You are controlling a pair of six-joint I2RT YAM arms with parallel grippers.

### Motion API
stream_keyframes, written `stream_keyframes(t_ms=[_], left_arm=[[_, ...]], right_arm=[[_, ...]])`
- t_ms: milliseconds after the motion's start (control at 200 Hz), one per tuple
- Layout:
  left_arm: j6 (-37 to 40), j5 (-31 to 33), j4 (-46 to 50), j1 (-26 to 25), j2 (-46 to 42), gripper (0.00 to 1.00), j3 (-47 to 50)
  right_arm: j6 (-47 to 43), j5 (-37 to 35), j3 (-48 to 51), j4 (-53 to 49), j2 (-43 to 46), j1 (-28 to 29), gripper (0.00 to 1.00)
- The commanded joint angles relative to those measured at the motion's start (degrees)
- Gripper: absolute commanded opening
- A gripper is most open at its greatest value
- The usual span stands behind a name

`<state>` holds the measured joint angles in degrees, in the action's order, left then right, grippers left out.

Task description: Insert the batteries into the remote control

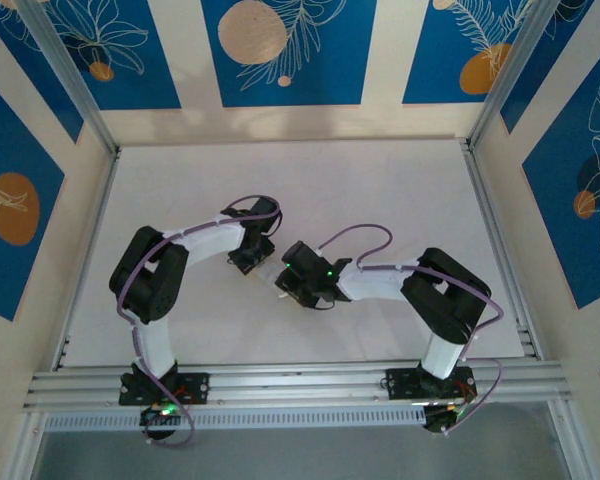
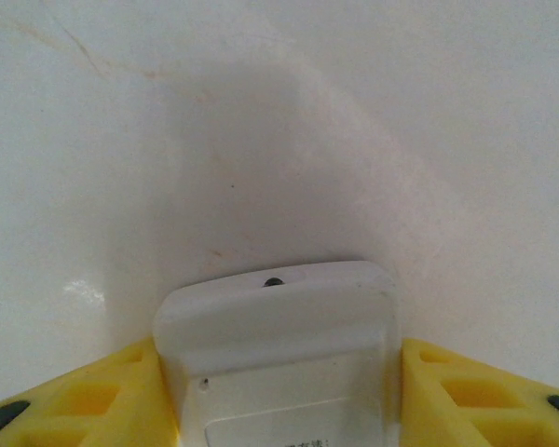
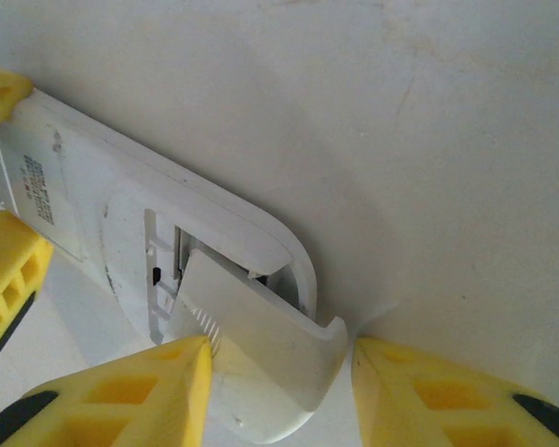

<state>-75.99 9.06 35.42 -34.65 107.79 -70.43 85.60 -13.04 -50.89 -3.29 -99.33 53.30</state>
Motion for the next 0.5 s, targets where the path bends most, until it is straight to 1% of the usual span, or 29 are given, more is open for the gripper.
stream_keyframes(t_ms=[0, 130, 350, 495], left_arm=[[-0.6, -1.9, 2.9, -0.9, -1.2, 0.52, 0.7], [-0.3, -2.1, 2.8, -0.9, -1.2, 0.52, 0.6], [0.8, -2.0, 3.3, -0.9, -0.9, 0.52, 0.2], [1.3, -2.0, 3.4, -0.9, -0.8, 0.52, 0.0]], right_arm=[[1.3, -0.7, -1.5, -4.1, -1.5, 0.3, 0.43], [-0.4, -1.8, -2.8, -6.9, -2.0, 0.2, 0.40], [-8.6, -3.7, -6.2, -10.9, -3.0, 0.2, 0.35], [-10.5, -5.6, -7.3, -13.1, -3.2, 0.4, 0.35]])
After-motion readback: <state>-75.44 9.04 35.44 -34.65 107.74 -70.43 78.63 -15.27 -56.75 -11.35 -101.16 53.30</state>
